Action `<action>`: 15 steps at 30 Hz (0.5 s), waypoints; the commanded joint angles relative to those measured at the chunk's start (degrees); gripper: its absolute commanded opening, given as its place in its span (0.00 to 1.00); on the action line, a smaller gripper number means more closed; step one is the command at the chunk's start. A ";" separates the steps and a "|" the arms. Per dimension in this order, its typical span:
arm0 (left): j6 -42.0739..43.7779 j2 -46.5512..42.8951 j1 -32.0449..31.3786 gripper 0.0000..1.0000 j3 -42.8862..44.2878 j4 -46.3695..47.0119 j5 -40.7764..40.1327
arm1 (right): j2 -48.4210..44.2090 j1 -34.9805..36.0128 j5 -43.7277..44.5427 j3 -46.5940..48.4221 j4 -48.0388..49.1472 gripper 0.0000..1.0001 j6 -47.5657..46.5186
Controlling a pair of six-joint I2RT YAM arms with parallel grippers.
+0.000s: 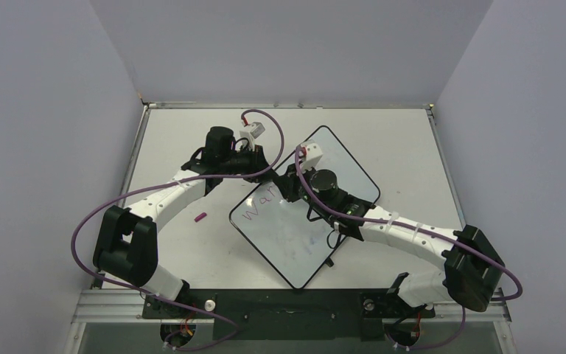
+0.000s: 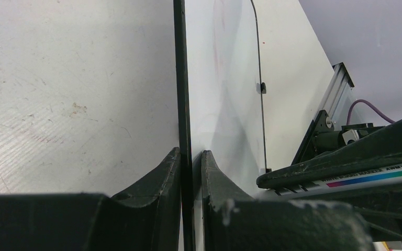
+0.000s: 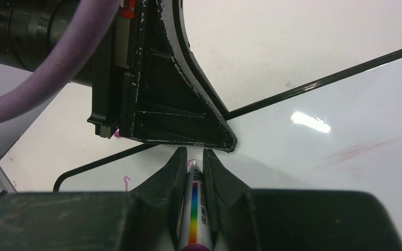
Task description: Write a sentence on the whiteboard
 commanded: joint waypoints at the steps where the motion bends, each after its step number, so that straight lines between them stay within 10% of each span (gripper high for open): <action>1: 5.43 -1.00 0.21 0.00 -0.06 0.10 -4.47 | -1.81 -0.58 -0.75 2.82 -0.09 0.00 -0.64; 15: 5.26 -1.35 0.08 0.00 -0.09 -0.06 -4.56 | -5.49 -0.62 1.00 -0.32 -1.39 0.00 -1.00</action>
